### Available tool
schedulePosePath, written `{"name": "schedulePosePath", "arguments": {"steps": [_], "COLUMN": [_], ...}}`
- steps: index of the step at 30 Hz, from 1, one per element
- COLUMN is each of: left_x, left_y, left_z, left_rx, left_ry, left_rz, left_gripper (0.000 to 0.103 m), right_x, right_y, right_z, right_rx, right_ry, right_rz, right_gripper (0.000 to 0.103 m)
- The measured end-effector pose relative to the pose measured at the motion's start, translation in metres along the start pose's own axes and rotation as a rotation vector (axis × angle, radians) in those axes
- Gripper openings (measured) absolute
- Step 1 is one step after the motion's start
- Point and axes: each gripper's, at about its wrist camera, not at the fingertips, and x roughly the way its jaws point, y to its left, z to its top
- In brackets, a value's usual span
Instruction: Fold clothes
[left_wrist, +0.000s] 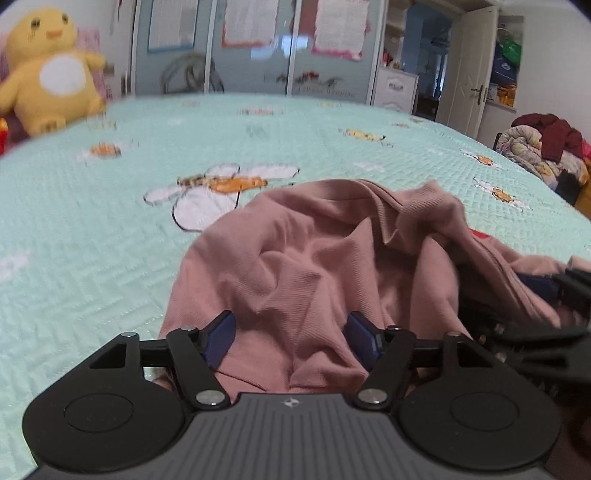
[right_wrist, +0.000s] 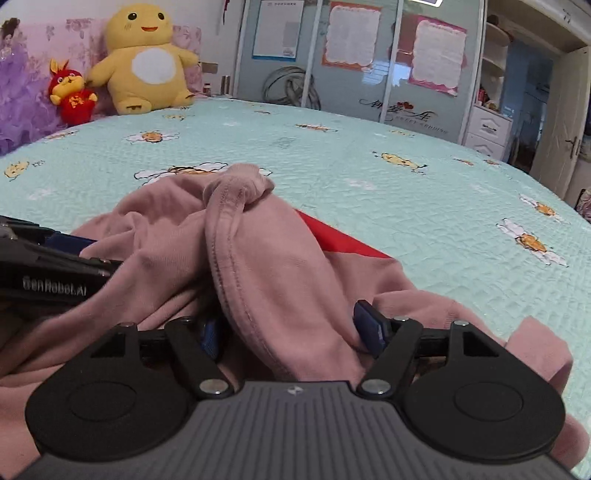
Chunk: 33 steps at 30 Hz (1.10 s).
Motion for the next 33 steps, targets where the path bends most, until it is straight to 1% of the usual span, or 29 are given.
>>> {"name": "schedulePosePath", "arguments": {"steps": [2,3,4,5,6,7,9,11,12,13,14,15,17,18,20,22,23,25,26,27,28,29,30,31,33], "left_x": [0.004,0.006,0.008,0.011,0.013,0.014,0.012,0.005,0.000,-0.005,-0.009,-0.013,-0.021,-0.021,-0.015,-0.001,0.003,0.005,0.004,0.004,0.005,0.006,0.006,0.006,0.006], "left_y": [-0.002,-0.003,-0.003,-0.003,-0.002,0.000,0.006,0.013,0.015,0.018,0.020,0.021,0.020,0.020,0.023,0.031,0.034,0.037,0.037,0.039,0.043,0.047,0.053,0.060,0.067], "left_z": [0.006,0.009,0.013,0.019,0.025,0.031,0.046,0.061,0.066,0.071,0.077,0.076,0.067,0.060,0.045,0.028,0.021,0.017,0.017,0.015,0.013,0.011,0.012,0.013,0.011], "left_rx": [0.017,0.031,0.045,0.059,0.069,0.076,0.086,0.082,0.082,0.083,0.083,0.087,0.102,0.098,0.077,0.034,0.017,0.003,0.002,-0.010,-0.030,-0.049,-0.084,-0.127,-0.173], "left_ry": [0.017,0.019,0.013,0.003,-0.005,-0.023,-0.086,-0.158,-0.191,-0.224,-0.258,-0.275,-0.288,-0.271,-0.207,-0.123,-0.113,-0.111,-0.114,-0.117,-0.121,-0.125,-0.125,-0.125,-0.132], "left_rz": [0.007,0.006,-0.002,-0.016,-0.024,-0.024,0.004,0.038,0.056,0.074,0.091,0.105,0.128,0.142,0.171,0.181,0.177,0.166,0.167,0.167,0.167,0.167,0.149,0.120,0.086], "left_gripper": [0.074,0.067,0.055,0.019,0.014,0.012,0.010,0.010,0.010,0.010,0.010,0.010,0.011,0.013,0.015,0.016,0.018,0.019,0.023,0.034,0.039,0.048,0.051,0.052,0.053], "right_x": [0.005,0.007,0.007,0.007,0.006,0.006,0.005,0.005,0.006,0.007,0.008,0.011,0.028,0.037,0.057,0.059,0.054,0.052,0.049,0.046,0.042,0.033,0.024,0.015,0.007], "right_y": [0.007,0.009,0.009,0.008,0.006,0.004,0.002,0.006,0.005,0.005,0.005,0.004,0.004,0.004,0.010,0.021,0.024,0.029,0.026,0.023,0.020,0.017,0.014,0.014,0.015], "right_z": [0.002,0.004,0.004,0.004,0.004,0.003,0.003,0.005,0.009,0.013,0.017,0.022,0.040,0.048,0.044,0.038,0.038,0.035,0.036,0.038,0.038,0.035,0.028,0.020,0.013], "right_rx": [-0.035,-0.046,-0.046,-0.044,-0.035,-0.027,-0.025,-0.039,-0.035,-0.031,-0.028,-0.022,0.006,0.018,0.017,-0.037,-0.053,-0.080,-0.066,-0.053,-0.038,-0.018,-0.013,-0.018,-0.027], "right_ry": [0.011,0.010,0.008,0.006,0.005,0.005,0.004,0.000,-0.011,-0.021,-0.032,-0.041,-0.050,-0.050,-0.012,-0.008,-0.020,-0.001,0.017,0.035,0.049,0.040,0.011,-0.019,-0.017], "right_rz": [-0.025,-0.033,-0.033,-0.032,-0.026,-0.021,-0.018,-0.029,-0.023,-0.017,-0.011,-0.006,-0.004,-0.004,-0.006,-0.064,-0.087,-0.089,-0.076,-0.063,-0.050,-0.031,-0.020,-0.018,-0.020], "right_gripper": [0.075,0.075,0.075,0.075,0.075,0.075,0.075,0.074,0.069,0.056,0.050,0.047,0.047,0.047,0.054,0.068,0.071,0.072,0.072,0.073,0.073,0.073,0.073,0.077,0.078]}}
